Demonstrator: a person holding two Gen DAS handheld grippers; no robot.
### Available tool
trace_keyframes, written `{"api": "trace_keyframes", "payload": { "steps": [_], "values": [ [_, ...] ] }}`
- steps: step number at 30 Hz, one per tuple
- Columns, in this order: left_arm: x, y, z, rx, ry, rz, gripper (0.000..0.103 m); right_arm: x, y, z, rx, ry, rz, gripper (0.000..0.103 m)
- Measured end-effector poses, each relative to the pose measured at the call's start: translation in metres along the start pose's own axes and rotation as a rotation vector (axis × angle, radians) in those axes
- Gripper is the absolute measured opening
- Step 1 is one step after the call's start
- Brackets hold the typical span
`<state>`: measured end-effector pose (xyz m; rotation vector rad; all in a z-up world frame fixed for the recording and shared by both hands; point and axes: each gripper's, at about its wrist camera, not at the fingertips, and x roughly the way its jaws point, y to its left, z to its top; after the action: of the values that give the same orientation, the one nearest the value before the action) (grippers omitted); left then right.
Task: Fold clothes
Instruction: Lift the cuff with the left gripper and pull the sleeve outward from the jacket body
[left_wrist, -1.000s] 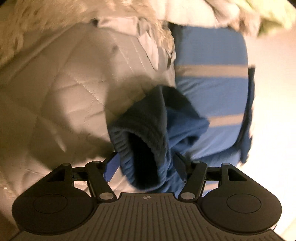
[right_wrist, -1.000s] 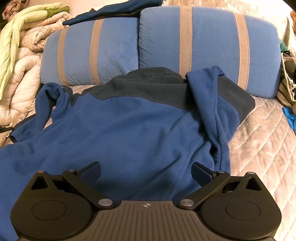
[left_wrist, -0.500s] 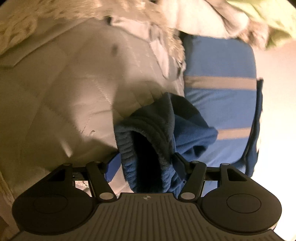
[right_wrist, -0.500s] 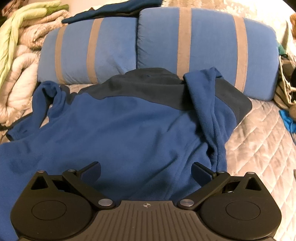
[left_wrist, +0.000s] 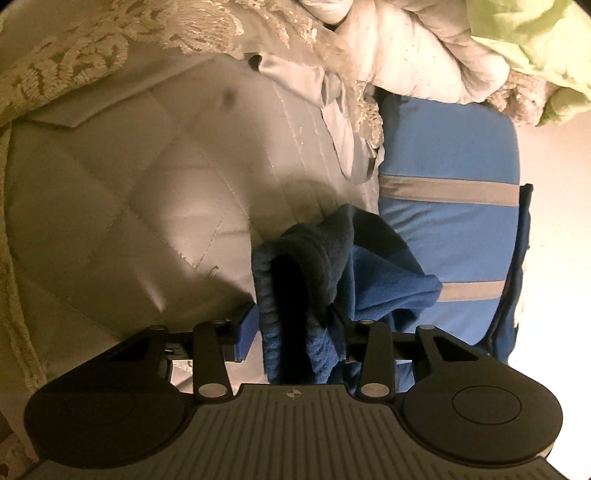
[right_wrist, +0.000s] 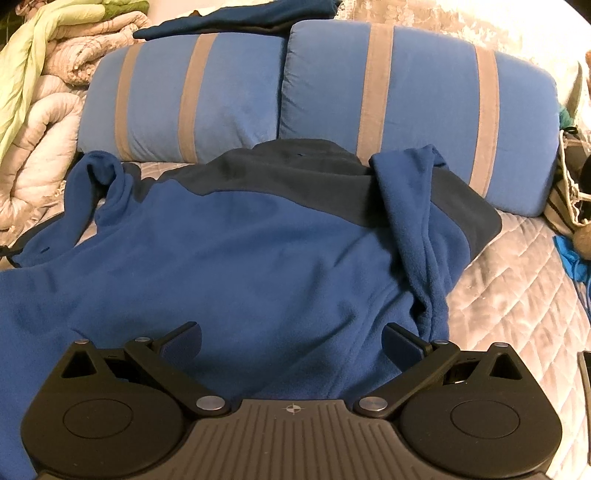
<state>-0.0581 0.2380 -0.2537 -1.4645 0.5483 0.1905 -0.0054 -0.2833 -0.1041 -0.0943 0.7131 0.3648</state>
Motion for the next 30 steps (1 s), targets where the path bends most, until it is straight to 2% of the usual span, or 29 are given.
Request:
{"api": "trace_keyframes", "payload": {
  "steps": [4, 9, 13, 18, 20, 21, 23, 30],
  "values": [
    [-0.001, 0.001, -0.012, -0.024, 0.049, 0.001, 0.041, 0.000, 0.001, 0.000, -0.003, 0.001, 0.001, 0.103],
    [0.004, 0.014, -0.024, -0.135, 0.087, -0.054, 0.047, 0.000, 0.001, 0.000, -0.004, 0.003, 0.003, 0.103],
    [0.011, 0.013, -0.027, -0.151, 0.100, -0.071, 0.052, 0.000, 0.001, 0.000, -0.004, 0.003, 0.004, 0.103],
    [0.019, 0.010, -0.028, -0.141, 0.101, -0.076, 0.049, 0.000, 0.002, 0.000, -0.004, 0.003, 0.002, 0.103],
    [0.022, 0.005, -0.026, -0.108, 0.116, -0.015, 0.020, -0.001, 0.002, -0.001, -0.006, 0.002, 0.001, 0.103],
    [0.022, -0.001, -0.023, -0.074, 0.121, 0.037, 0.016, -0.001, 0.002, -0.001, -0.005, 0.001, 0.000, 0.103],
    [0.022, -0.014, -0.018, 0.007, 0.133, 0.093, 0.013, -0.001, 0.001, -0.001, -0.001, 0.000, 0.002, 0.103],
    [0.002, -0.091, 0.005, 0.469, 0.098, 0.338, 0.011, 0.000, 0.000, 0.000, 0.006, -0.002, 0.008, 0.103]
  ]
}}
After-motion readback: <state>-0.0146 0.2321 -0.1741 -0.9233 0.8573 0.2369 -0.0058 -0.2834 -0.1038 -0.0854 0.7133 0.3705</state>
